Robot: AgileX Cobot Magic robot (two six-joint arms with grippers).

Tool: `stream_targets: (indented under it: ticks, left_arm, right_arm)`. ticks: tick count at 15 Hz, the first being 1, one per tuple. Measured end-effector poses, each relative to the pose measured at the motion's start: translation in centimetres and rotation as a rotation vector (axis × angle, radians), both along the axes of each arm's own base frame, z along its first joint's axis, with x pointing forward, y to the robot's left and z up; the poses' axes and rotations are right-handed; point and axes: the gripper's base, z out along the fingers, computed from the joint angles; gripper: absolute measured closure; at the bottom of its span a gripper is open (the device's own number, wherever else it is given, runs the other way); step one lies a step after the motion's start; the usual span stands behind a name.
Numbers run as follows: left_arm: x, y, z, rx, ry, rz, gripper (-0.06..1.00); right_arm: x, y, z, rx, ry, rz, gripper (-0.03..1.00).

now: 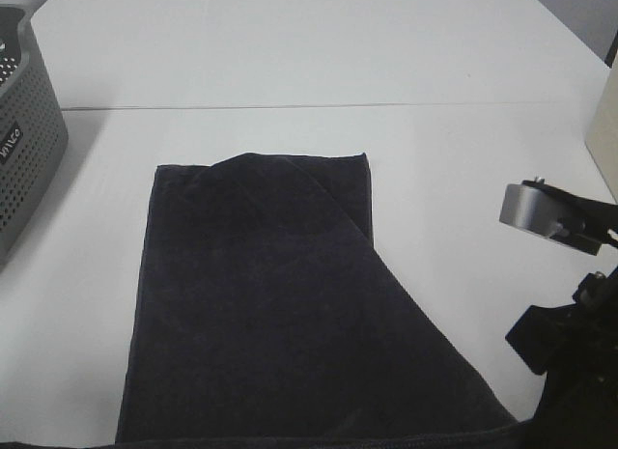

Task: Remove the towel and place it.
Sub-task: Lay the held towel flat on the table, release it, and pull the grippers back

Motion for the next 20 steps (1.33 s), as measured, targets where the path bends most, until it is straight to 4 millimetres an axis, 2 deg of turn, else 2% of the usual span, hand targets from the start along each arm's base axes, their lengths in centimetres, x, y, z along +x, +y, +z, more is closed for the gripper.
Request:
stream_targets:
  ticks: [4,6,10,16,20]
  left_arm:
    - [0.4,-0.4,-0.6,-0.017,0.055,0.028,0.94]
    - [0.1,-1.3,-0.4,-0.009,0.04,-0.039,0.94]
    - [-0.3,-3.4,0.3,0.064,-0.021,-0.187,0.94]
    - [0.5,-5.4,2.5,0.108,-0.117,-0.251,0.94]
    - [1.1,-5.9,0.9,0.143,-0.036,-0.25,0.94]
  right_arm:
    - [1.0,0.1,-2.2,-0.064,0.088,0.05,0.96]
    - [1.1,0.0,-2.5,-0.084,0.091,0.065,0.96]
    - [0.8,-0.3,-1.8,-0.083,0.051,0.073,0.96]
    - [-0.5,-1.2,0.6,-0.06,-0.088,0.078,0.96]
    - [0.0,-1.0,-0.2,-0.078,-0.046,0.102,0.96]
